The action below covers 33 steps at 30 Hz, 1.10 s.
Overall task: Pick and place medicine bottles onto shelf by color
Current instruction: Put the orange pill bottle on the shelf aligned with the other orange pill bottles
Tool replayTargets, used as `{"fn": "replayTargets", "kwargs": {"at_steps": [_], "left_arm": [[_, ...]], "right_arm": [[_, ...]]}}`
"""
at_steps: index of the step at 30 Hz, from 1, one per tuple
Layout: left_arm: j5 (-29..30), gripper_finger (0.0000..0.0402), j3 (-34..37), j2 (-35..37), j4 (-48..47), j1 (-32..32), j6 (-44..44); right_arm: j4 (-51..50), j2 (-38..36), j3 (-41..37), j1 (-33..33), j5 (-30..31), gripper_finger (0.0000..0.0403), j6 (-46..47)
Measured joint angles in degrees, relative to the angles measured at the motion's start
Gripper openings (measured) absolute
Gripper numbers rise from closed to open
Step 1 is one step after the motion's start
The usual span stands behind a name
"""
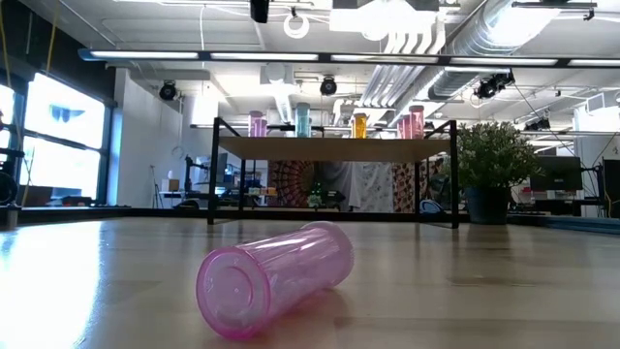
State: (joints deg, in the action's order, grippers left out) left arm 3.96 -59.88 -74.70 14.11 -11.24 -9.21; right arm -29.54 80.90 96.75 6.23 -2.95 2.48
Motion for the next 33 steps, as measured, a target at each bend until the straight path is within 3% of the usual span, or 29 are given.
{"fn": "replayTargets", "kwargs": {"at_steps": [7,20,33], "left_arm": [[3.18,0.0099,0.0,-3.94,6.63,0.39,0.0],[5.93,0.0099,-0.02,-7.55,15.07,0.41,0.46],[5.91,0.0099,0.02,-7.49,16.56,0.43,1.97]], "right_arm": [[-1.58,0.0,-0.02,4.26,-10.86,0.0177,-1.44],[-4.98,0.02,-0.07,7.34,-13.87,0.0177,-4.02],[-3.07,3.48,-0.09,7.26,-9.42,0.0177,-3.87]]}}
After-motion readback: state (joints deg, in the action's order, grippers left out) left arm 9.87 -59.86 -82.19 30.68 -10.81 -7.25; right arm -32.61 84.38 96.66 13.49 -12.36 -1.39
